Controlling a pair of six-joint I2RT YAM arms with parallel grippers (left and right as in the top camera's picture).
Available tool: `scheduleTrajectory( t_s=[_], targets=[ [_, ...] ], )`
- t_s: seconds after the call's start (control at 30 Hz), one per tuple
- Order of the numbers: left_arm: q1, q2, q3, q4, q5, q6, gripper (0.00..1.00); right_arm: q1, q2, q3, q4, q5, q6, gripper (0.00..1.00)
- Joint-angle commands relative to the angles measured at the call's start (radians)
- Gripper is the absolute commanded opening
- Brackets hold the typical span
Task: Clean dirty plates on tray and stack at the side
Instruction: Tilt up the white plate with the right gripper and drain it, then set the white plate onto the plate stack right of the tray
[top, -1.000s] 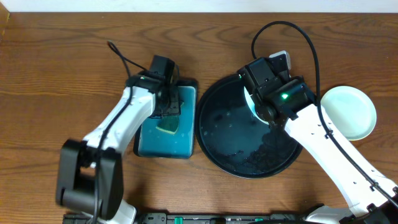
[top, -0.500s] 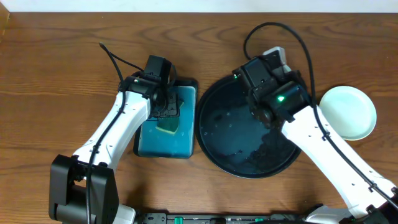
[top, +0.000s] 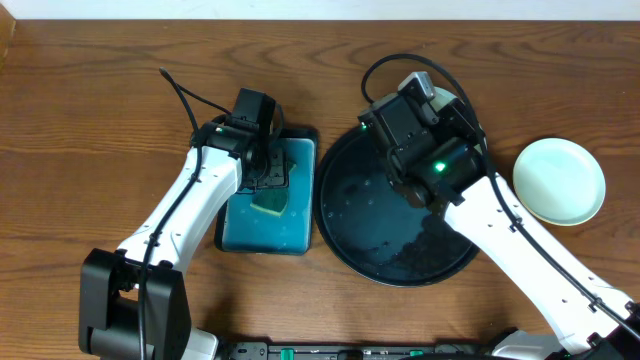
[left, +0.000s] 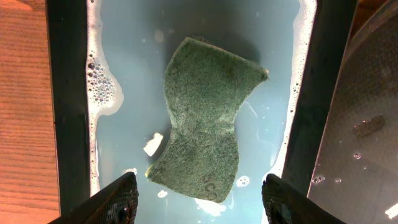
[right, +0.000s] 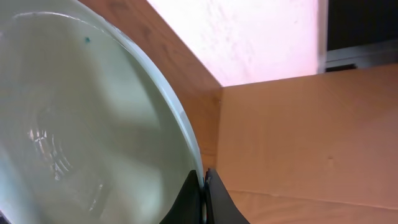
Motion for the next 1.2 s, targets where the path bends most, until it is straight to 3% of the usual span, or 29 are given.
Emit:
scheduleTrajectory(
  t_s=[0.0, 0.93, 1.17],
  targets=[
    [0.003, 0.002, -0.003, -0.004, -0.005, 0.002, 0.65, 0.018, -0.011, 0.018, 0.011, 0.077, -0.063, 0.01],
    [0.003, 0.002, -0.003, 0.000, -0.004, -0.002, 0.65, 0.018, -0.011, 0.018, 0.023, 0.077, -0.061, 0.01],
    [0.003, 0.002, -0.003, 0.000, -0.004, -0.002, 0.65, 0.013, -0.011, 0.018, 0.008, 0.031, 0.105, 0.01]
  ],
)
